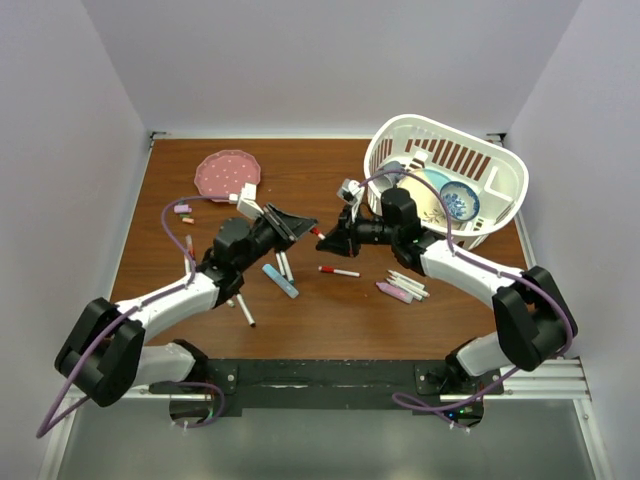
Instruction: Open the pen caps
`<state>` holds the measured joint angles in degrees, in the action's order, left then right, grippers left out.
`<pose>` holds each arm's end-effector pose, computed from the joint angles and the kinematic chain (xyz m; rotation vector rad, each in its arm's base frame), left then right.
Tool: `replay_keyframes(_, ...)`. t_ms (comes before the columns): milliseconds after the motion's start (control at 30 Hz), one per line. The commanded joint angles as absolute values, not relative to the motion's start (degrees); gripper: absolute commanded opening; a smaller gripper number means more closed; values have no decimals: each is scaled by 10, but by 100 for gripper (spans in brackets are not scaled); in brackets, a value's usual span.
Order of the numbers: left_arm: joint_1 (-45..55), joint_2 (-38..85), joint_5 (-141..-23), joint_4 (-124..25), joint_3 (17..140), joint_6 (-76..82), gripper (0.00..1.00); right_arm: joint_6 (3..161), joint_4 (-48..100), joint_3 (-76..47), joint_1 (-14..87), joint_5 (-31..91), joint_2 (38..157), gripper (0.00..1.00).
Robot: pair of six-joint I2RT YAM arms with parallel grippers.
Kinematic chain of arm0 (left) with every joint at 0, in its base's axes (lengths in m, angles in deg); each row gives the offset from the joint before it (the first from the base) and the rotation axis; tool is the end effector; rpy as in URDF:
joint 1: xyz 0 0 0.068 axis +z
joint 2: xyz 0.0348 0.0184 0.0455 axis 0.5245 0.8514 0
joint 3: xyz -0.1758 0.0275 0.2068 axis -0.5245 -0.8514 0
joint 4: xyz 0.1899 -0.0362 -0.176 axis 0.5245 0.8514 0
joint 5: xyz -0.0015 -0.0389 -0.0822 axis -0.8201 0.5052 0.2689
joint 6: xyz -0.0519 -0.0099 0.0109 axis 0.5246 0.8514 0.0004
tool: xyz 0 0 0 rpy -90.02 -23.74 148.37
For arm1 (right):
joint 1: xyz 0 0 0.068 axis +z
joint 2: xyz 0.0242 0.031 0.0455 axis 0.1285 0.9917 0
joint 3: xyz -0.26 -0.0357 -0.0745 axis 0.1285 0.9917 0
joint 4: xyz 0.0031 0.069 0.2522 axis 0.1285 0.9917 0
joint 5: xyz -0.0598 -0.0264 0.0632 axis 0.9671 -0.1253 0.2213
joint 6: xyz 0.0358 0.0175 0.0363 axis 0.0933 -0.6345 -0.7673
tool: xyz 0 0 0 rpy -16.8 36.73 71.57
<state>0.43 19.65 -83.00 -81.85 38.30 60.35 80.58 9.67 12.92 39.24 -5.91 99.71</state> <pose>0.2299 -0.1444 0.2448 -0.4971 1.7984 -1.3759 0.2573 0.1890 0.2508 -0.9261 1.7672 1.1946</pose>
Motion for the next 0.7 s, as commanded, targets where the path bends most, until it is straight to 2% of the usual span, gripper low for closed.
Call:
replay_keyframes(0, 173, 173, -1047, -813, 436, 611, 0, 813, 192, 158, 377, -122, 997, 0)
replay_keyframes(300, 237, 159, -1016, -791, 430, 621, 0, 856, 231, 147, 387, -106, 1004, 0)
replay_keyframes(667, 348, 178, -982, -732, 492, 563, 0, 886, 268, 135, 394, -98, 1010, 0)
